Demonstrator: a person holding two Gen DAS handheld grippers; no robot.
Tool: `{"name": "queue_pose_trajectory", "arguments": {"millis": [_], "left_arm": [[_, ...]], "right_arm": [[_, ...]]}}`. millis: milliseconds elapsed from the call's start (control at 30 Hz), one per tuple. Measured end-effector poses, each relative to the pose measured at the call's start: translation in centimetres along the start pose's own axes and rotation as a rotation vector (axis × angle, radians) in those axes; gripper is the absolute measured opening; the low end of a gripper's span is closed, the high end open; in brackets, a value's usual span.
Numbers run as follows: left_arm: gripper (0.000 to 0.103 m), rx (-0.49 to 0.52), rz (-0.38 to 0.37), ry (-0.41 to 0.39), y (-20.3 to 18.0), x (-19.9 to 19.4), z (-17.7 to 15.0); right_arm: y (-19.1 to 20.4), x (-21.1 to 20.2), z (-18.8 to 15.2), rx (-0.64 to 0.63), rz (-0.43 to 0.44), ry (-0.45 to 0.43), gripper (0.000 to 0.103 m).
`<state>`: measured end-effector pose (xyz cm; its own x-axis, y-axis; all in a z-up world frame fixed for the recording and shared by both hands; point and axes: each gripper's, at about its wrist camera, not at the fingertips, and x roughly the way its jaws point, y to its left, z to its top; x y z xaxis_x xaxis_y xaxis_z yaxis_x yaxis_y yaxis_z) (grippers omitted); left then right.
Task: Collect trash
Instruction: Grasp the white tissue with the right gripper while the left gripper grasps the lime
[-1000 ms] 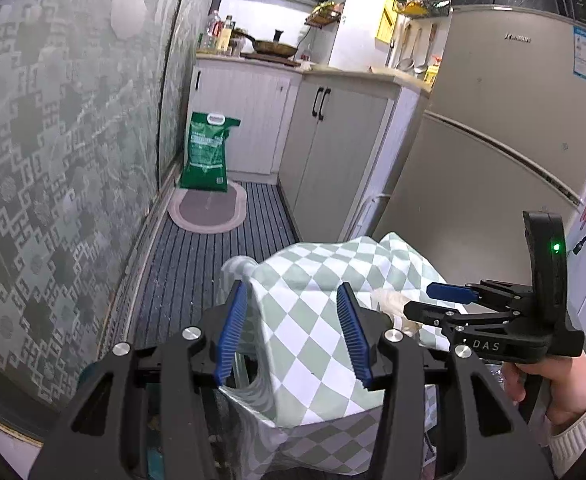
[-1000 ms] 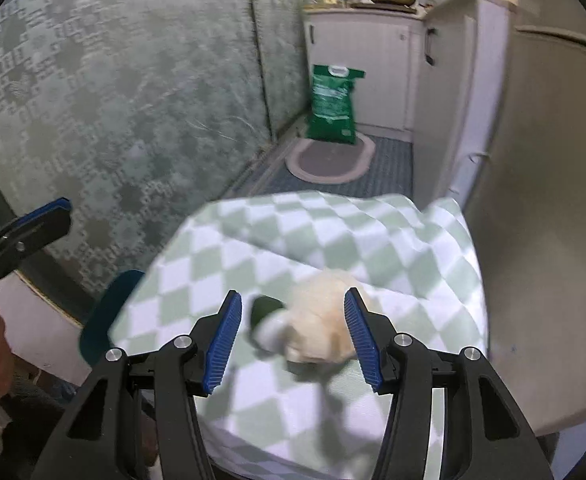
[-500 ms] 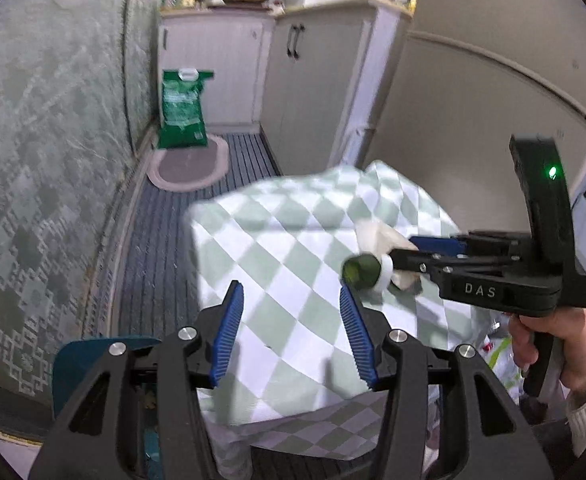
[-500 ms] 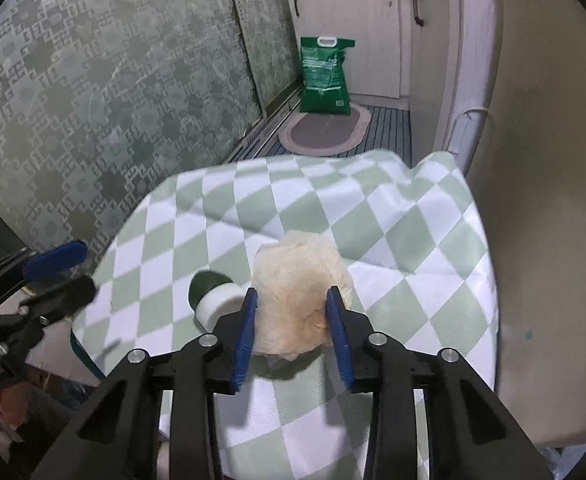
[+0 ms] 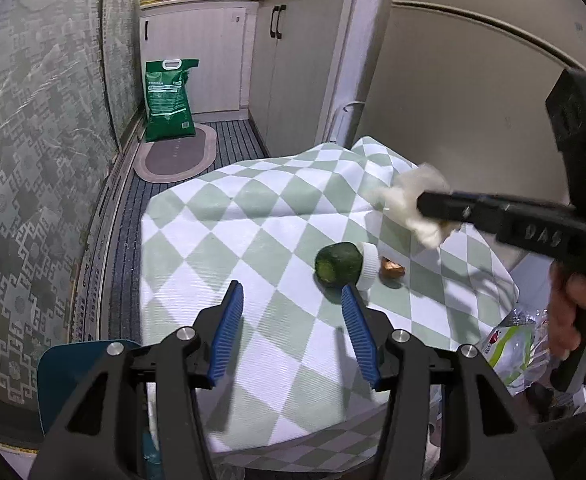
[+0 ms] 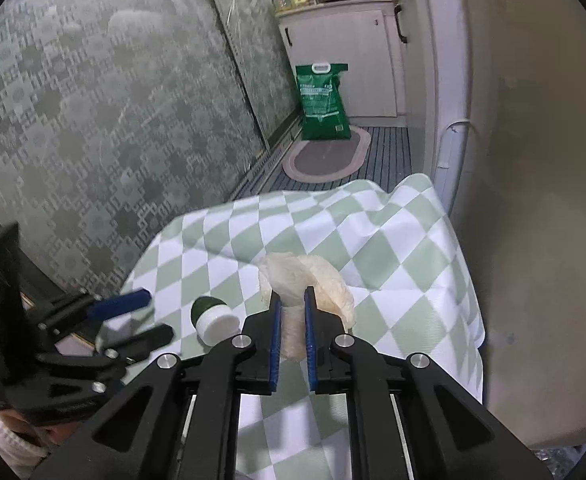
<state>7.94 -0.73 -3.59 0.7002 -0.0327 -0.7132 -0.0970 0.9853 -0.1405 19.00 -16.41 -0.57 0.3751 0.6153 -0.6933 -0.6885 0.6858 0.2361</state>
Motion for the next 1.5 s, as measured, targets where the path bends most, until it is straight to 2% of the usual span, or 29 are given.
{"name": "queue_pose_trajectory", "arguments": {"millis": [400,600,833,1067,1200,1233,1267,1500], "left_arm": [[0.056,0.043,0.005,0.022,-2.0,1.8,0.3],[0.057,0.042,-0.005,-0.024,-1.9,0.5,0.6],[0.056,0.055,0.059,0.02,-1.8,1.9,0.7],[0.055,0.075,0.034,0.034,-2.3,2.9,0.8],[0.049,0.064,0.018,0.027,-2.6,3.6,1.2],[0.045,0.058,0.012,0.025,-2.5,3.7,1.3],[0.036,0.053,0.008,0.025,-2.6,3.8,1.4],[0.033,0.057,0.009,0.02,-3.1,3.3,1.6]], "right_arm": [[-1.1,-1.6,-0.2,0.014,0.032,-0.029,0.01],[-1.7,-1.8,-0.6,0.012,0.034,-0.017,0.01],[-2.4,-2.0,-0.9,0.026,0.034,-0.016,0.01],[-2.6,-2.0,-1.1,0.032,0.035,-0.009,0.01],[-2.6,-1.9,-1.2,0.032,0.04,-0.003,0.01],[-2.6,-2.0,-1.3,0.029,0.042,-0.001,0.01],[-2.6,-2.0,-1.3,0.027,0.042,-0.001,0.01],[-2.5,-2.6,-1.2,0.023,0.043,-0.014,0.01]]}}
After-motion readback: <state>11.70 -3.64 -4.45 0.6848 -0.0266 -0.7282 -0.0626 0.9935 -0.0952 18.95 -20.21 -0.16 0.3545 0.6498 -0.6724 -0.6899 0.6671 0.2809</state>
